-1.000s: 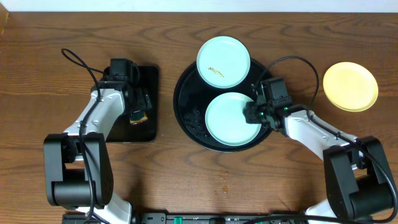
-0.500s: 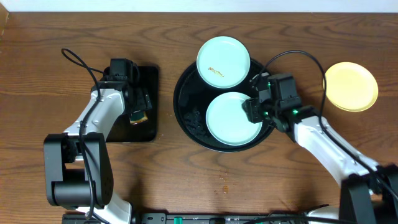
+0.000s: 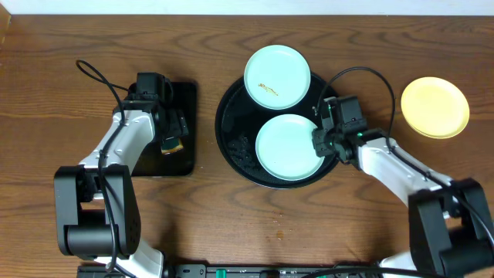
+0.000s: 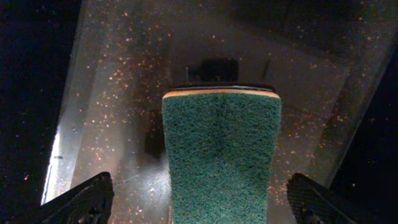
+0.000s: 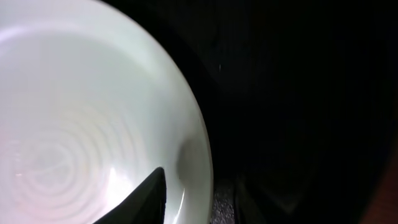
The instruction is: Clean dirty plates on tray and stack at the side
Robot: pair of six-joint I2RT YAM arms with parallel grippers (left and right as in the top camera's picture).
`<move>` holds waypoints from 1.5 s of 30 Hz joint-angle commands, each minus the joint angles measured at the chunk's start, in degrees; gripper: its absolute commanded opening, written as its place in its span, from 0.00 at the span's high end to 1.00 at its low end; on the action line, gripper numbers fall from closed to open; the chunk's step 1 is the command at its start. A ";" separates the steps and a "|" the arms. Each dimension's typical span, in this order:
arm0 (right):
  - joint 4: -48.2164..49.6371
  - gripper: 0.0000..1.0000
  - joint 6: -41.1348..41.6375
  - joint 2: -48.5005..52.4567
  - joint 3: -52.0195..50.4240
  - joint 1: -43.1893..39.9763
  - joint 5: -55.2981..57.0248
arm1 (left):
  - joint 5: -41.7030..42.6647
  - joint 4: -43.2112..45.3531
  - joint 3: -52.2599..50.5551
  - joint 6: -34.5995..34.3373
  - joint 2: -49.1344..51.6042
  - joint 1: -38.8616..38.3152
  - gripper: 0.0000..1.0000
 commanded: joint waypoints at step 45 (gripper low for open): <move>7.67 0.78 6.19 7.30 0.33 -0.07 -9.57 | 3.34 4.61 -3.65 -2.05 0.79 -0.07 0.22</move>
